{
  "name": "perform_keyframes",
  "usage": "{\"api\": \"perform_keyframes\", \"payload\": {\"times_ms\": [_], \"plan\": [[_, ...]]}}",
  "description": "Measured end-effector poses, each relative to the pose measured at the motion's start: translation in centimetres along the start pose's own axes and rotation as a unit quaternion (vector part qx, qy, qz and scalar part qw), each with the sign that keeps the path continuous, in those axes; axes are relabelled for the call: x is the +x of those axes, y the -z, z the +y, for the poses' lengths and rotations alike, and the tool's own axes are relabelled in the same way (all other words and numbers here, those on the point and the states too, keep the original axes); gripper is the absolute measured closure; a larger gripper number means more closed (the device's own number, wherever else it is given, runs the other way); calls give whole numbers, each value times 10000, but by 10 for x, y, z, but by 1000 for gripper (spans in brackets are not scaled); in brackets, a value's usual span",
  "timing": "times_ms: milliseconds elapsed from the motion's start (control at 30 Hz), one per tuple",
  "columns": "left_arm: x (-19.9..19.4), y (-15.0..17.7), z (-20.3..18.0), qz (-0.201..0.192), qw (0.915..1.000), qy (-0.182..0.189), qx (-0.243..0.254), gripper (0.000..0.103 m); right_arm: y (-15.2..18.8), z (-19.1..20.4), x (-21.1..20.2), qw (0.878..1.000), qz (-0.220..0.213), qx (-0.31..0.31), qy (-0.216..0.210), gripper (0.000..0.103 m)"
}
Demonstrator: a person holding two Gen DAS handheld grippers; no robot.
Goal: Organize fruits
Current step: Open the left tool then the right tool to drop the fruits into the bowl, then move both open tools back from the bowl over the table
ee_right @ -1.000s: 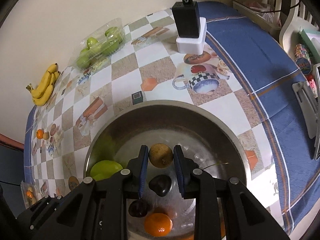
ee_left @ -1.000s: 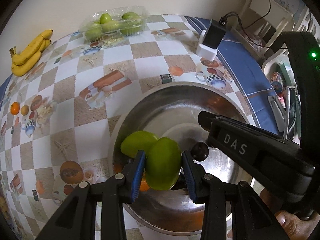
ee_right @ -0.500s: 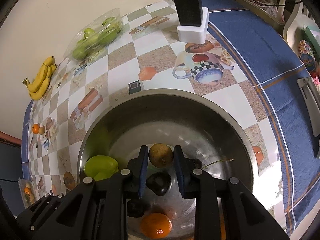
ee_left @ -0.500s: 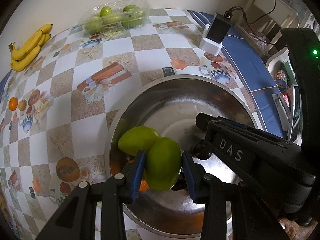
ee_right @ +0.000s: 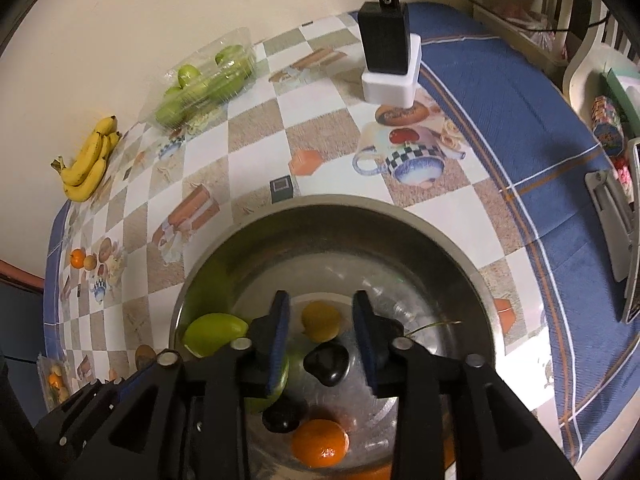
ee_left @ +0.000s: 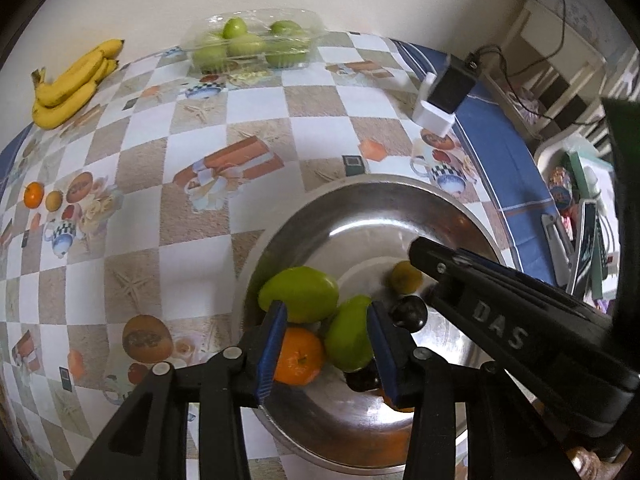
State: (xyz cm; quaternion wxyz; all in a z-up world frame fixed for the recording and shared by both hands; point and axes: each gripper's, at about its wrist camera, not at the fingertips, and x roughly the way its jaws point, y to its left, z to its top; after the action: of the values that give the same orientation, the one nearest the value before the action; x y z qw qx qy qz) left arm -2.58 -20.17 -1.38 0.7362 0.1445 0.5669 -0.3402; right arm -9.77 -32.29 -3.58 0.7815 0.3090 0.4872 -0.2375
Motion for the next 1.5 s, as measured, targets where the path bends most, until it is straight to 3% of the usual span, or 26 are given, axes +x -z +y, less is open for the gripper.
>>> {"api": "perform_keyframes", "payload": {"times_ms": [167, 333, 500, 600, 733, 867, 1000, 1133, 1200, 1300, 1367, 1500], "plan": [[-5, -4, 22, -86, 9993, -155, -344, 55, 2, 3, -5, 9999, -3, -66, 76, 65], [-12, -9, 54, -227, 9953, -465, -816, 40, 4, 8, -6, 9998, 68, -125, 149, 63], [-15, -9, 88, -185, 9889, -705, -1294, 29, 8, 19, -4, 9990, 137, -297, 296, 51], [-16, -7, 108, -138, 9841, -824, -1565, 26, 11, 27, -3, 9989, 176, -352, 253, 44], [-17, -4, 126, -126, 9782, -962, -1835, 14, 14, 37, 1, 9988, 268, -385, 123, 35], [-14, -2, 133, -89, 9762, -1042, -1901, 8, 17, 44, 4, 9981, 310, -496, 194, 35], [-13, -2, 136, -69, 9759, -1157, -1850, 1, 18, 47, 6, 9975, 300, -583, 266, 20], [-11, -2, 137, -56, 9763, -1284, -1743, 0, 19, 52, 9, 9964, 265, -720, 368, 18], [-10, -2, 137, -39, 9768, -1326, -1679, 0, 19, 53, 11, 9959, 263, -773, 400, 11], [-8, -2, 137, -43, 9770, -1406, -1603, 0, 21, 58, 13, 9950, 246, -875, 424, 9], [-8, -1, 135, -85, 9773, -1475, -1521, 0, 22, 61, 14, 9943, 220, -937, 469, 1], [-8, 1, 135, -104, 9783, -1501, -1422, 0, 24, 66, 17, 9928, 193, -1053, 530, 0]]}}
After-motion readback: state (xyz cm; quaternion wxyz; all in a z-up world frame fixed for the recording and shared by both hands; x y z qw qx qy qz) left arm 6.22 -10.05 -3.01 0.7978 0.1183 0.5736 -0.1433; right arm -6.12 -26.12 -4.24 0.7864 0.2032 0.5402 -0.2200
